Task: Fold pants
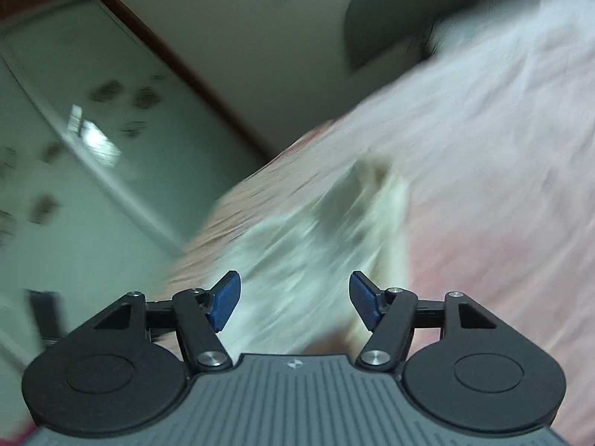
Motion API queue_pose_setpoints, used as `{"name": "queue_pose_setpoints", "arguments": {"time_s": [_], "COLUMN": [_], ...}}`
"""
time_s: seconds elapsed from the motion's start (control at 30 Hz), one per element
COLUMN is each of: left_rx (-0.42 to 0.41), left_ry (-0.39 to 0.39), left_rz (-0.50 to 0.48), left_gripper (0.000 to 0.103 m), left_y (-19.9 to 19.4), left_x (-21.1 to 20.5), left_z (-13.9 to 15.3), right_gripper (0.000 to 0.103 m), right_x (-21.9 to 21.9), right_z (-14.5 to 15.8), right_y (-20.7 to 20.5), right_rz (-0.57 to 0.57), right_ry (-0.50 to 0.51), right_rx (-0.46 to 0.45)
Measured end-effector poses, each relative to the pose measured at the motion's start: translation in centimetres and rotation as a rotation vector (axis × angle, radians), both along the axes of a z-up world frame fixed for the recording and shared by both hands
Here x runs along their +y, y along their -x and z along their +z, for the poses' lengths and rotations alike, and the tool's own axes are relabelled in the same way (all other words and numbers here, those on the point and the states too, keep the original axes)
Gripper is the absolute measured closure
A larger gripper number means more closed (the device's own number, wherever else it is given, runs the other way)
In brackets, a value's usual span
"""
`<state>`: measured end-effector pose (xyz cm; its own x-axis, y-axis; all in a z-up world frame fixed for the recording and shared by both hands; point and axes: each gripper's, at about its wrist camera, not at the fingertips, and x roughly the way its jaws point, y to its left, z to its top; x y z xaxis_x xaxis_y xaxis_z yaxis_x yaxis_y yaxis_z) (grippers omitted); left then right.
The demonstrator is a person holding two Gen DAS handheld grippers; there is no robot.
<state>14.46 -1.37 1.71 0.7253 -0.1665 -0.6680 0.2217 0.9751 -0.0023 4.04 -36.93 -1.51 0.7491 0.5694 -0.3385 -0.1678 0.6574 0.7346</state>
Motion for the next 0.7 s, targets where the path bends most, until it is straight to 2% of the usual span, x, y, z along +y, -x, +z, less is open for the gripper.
{"name": "queue_pose_setpoints", "arguments": {"time_s": [0.1, 0.2, 0.37, 0.4, 0.47, 0.5, 0.6, 0.7], "left_rx": [0.002, -0.022, -0.051, -0.068, -0.102, -0.117, -0.168, -0.230], "left_ry": [0.004, -0.035, -0.042, -0.051, -0.078, -0.096, -0.169, -0.254], "left_rz": [-0.021, -0.033, -0.094, -0.110, -0.164, -0.195, -0.296, -0.380], "left_gripper": [0.030, 0.030, 0.030, 0.030, 0.028, 0.028, 0.026, 0.025], "left_y": [1.5, 2.4, 3.3, 3.4, 3.8, 4.0, 4.8, 5.1], "left_x": [-0.3, -0.6, -1.0, -1.3, -2.1, -2.5, -4.2, -6.0], "left_z": [-0.3, -0.5, -0.7, -0.7, -0.9, -0.9, -1.4, -2.5], "right_gripper": [0.039, 0.039, 0.040, 0.043, 0.063, 0.085, 0.092, 0.093], "right_x": [1.0, 1.2, 0.3, 0.4, 1.0, 1.4, 2.1, 1.6], "right_z": [-1.6, -2.7, -3.2, -3.0, -3.3, -3.7, -3.5, -1.7], "right_y": [1.1, 1.1, 0.4, 0.0, -0.9, -1.4, -1.6, -1.0], "right_rz": [0.026, -0.004, -0.050, -0.051, -0.055, -0.051, -0.021, -0.007], "right_ry": [-0.084, -0.065, -0.101, -0.091, -0.046, -0.029, 0.008, -0.059], "right_rx": [0.057, 0.108, 0.083, 0.072, 0.087, 0.110, 0.100, 0.039]}}
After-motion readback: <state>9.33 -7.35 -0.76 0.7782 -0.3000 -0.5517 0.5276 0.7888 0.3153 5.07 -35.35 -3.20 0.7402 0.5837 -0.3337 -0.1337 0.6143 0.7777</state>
